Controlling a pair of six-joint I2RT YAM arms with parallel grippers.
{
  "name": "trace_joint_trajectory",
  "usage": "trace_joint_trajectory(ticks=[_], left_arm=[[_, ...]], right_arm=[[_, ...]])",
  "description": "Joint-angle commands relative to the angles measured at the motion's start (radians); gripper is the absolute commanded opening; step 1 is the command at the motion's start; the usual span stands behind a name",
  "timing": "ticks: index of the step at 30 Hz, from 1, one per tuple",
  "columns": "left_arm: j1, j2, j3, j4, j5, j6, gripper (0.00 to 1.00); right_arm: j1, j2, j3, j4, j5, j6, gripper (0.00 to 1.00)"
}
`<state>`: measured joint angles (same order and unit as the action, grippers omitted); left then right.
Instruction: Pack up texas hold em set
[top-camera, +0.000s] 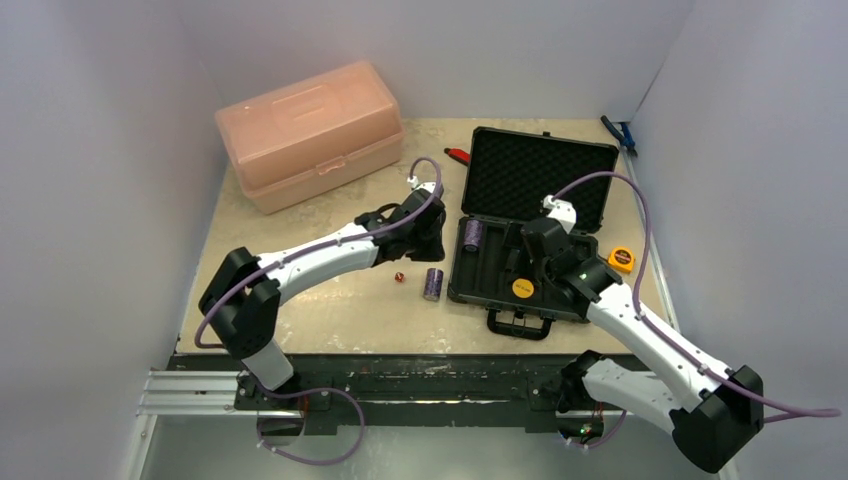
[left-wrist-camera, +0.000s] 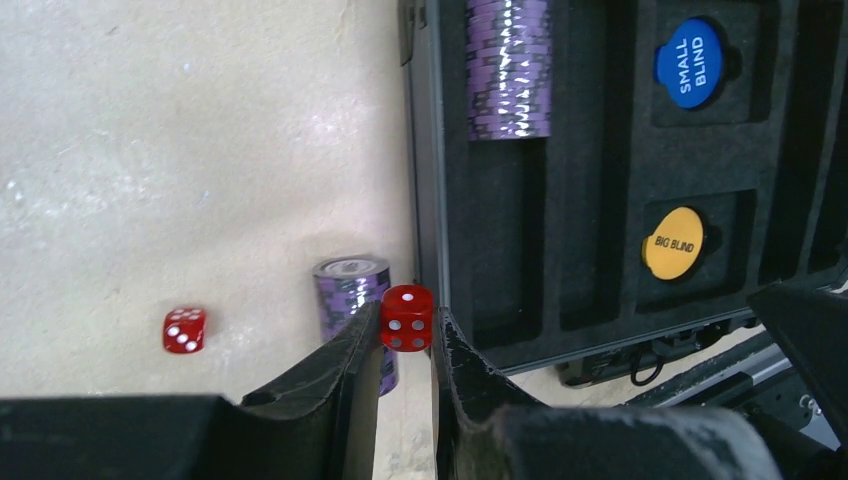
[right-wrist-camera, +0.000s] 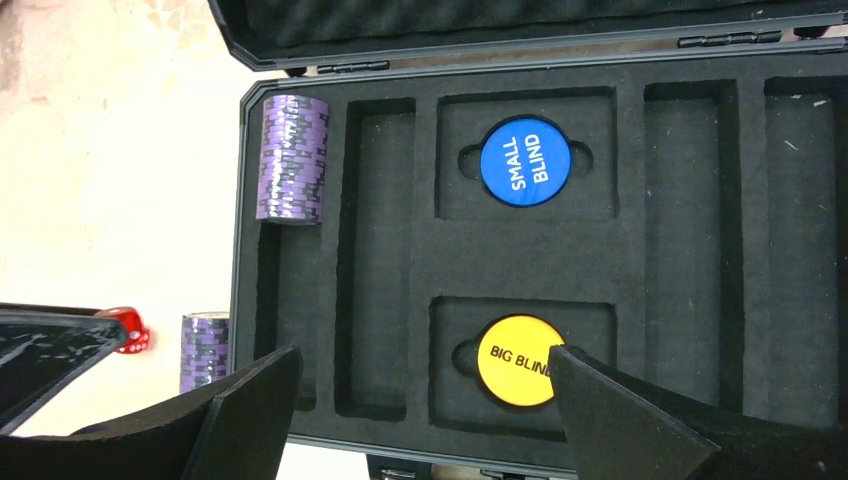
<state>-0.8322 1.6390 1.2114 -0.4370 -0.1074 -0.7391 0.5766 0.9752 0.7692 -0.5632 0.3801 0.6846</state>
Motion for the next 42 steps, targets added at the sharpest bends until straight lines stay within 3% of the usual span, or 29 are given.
trace_joint_trajectory(ticks=[1, 42], left_arm=[[-0.022, 0.048, 0.085, 0.043, 0.018, 0.019, 0.00], [-0.068, 0.337, 0.331, 0.049, 0.049, 0.058, 0.00]], right_arm=[[-0.003, -0.042, -0.008, -0.014, 0.064, 0.028, 0.98], [-0.003, -0.078, -0.032, -0.023, 0.144, 0.049, 0.99]])
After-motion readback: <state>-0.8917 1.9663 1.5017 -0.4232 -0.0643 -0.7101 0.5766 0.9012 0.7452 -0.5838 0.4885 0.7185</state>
